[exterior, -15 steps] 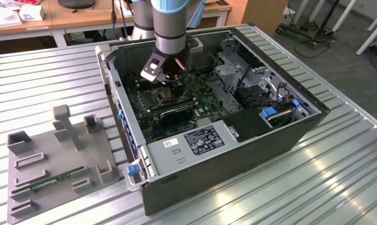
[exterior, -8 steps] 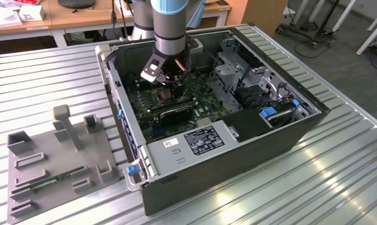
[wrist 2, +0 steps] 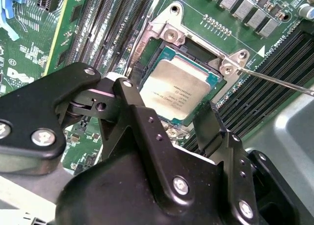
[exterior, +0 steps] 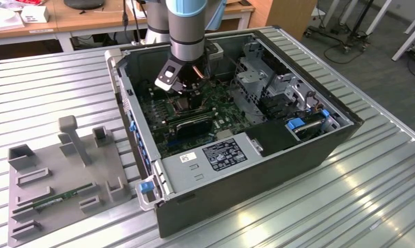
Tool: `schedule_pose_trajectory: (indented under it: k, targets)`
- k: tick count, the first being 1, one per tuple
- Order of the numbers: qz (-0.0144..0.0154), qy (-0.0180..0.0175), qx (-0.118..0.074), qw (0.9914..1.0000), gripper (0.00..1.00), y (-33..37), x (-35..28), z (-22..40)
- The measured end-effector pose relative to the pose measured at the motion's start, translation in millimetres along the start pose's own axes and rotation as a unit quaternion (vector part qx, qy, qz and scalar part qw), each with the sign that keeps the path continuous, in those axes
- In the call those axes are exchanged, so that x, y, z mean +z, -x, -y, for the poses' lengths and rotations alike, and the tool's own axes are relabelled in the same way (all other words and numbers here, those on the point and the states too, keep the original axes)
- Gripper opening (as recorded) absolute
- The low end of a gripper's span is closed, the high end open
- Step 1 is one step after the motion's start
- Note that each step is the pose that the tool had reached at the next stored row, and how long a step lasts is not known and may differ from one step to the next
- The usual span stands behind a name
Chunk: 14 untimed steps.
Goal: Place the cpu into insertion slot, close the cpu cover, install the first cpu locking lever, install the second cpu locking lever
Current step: 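Place the cpu into insertion slot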
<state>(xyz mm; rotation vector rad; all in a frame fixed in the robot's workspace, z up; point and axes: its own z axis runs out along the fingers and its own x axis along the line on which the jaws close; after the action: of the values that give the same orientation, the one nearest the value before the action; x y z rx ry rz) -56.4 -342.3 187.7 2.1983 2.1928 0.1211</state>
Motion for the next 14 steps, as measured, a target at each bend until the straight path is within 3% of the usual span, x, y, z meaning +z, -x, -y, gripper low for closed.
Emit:
schedule_pose_trajectory:
  k: [6,8,9,14]
  targets:
    - [-0.0001,0.0001,0.000,1.00000,0.68,0.0,0.2,0.0]
    - [-0.0002,0.0001,0.000,1.00000,0.67,0.0,0.3,0.0]
    - [-0.0002,0.0002,0.000,1.00000,0.61,0.0,0.3,0.0]
    - [-0.0001,0.0001,0.000,1.00000,0.61,0.0,0.4,0.0]
